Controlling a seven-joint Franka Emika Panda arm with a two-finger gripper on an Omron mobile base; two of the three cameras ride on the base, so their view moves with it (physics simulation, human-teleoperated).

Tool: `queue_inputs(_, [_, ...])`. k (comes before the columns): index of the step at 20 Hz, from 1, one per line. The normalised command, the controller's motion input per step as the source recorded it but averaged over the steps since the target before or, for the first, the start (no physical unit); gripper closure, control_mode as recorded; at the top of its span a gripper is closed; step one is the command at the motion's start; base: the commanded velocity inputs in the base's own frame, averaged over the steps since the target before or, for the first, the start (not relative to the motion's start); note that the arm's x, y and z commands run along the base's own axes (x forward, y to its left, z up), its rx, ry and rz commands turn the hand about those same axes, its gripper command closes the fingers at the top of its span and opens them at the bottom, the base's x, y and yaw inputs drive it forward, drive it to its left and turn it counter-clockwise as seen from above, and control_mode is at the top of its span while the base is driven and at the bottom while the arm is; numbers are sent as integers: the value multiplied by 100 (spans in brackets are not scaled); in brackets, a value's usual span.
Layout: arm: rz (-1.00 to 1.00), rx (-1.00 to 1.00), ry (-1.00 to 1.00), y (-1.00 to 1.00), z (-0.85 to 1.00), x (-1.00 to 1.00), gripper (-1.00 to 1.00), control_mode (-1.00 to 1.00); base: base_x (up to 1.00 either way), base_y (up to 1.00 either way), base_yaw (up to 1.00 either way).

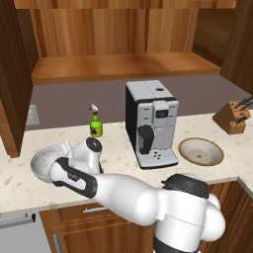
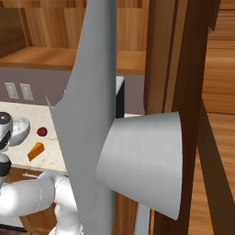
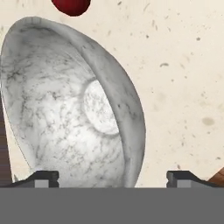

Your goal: Pick both bowls and place them on the counter. Then place the cheese in one bowl and place the tomato in the other bowl.

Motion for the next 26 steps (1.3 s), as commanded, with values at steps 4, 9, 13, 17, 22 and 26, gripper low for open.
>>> queue_inputs(4, [0, 0, -21, -5, 29, -17, -100, -100, 0, 0, 0])
queue_inputs(9, [2, -1, -17, -8, 37, -15, -100, -100, 0, 0, 0])
queue_inputs(13, [1, -1, -10, -10, 44, -12, -100, -100, 0, 0, 0])
queue_inputs(17, [0, -3, -2, -17, 49, -12, -100, -100, 0, 0, 0])
queue_inputs(22, [0, -7, 0, -19, 52, -14, -100, -100, 0, 0, 0])
queue_inputs(26, [0, -9, 1, -24, 42, -19, -100, -100, 0, 0, 0])
